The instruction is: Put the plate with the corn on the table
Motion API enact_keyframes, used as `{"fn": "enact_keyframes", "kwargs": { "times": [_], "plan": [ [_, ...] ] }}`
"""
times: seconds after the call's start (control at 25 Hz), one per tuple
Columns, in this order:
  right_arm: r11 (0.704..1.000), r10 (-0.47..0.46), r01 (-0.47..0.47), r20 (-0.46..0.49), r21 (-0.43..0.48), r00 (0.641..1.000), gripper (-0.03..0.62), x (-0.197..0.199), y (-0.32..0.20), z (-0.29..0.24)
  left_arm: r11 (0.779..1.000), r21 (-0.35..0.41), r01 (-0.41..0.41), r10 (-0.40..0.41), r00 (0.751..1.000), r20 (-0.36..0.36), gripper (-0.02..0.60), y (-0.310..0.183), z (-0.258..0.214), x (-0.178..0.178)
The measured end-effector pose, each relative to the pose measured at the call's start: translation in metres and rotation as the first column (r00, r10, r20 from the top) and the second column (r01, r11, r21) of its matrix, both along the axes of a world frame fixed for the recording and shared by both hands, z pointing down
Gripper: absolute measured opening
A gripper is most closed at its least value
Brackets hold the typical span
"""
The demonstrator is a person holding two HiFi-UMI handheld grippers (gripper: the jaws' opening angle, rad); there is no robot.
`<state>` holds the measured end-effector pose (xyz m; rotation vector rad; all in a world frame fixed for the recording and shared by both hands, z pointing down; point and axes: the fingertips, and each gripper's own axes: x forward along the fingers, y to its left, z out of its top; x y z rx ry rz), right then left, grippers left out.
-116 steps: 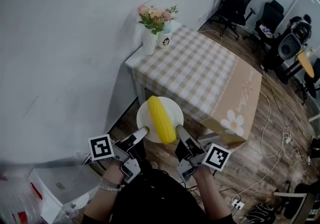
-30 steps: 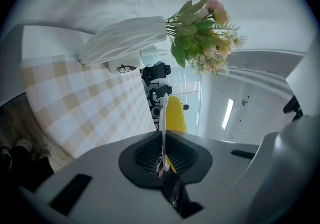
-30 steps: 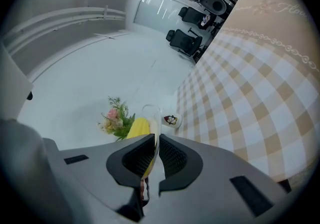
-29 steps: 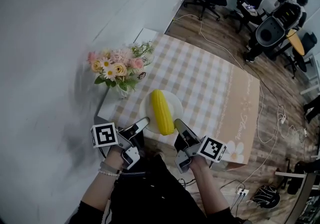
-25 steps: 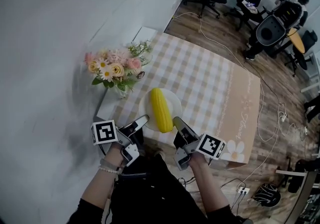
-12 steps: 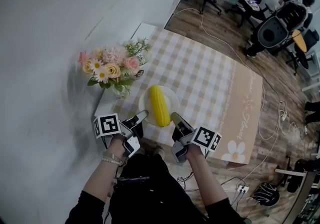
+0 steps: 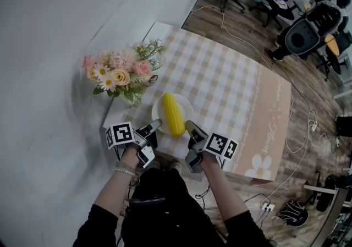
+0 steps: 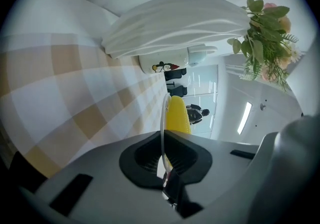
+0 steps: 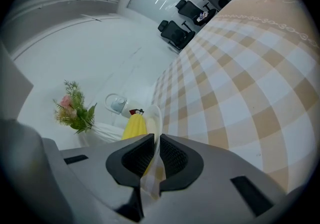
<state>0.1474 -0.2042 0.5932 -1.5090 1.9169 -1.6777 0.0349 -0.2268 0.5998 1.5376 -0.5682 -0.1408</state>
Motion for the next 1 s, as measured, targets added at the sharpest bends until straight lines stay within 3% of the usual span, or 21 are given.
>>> {"fn": "enact_keyframes", "kwargs": {
  "times": [0.44, 1.0],
  "plan": [
    [0.998, -0.038, 0.037, -0.015, -0.057, 0.999, 0.066, -0.001, -0.008, 0.025, 0.999, -0.032, 0.016, -0.015, 0.999, 0.037, 0.018, -0.008, 0.024, -0.002],
    [0.990, -0.047, 0.041, -0.038, -0.135, 0.998, 0.074, -0.002, -0.015, 0.049, 0.998, -0.051, -0.025, 0.029, 0.996, 0.086, 0.020, -0.019, 0.044, -0.001]
  ]
}}
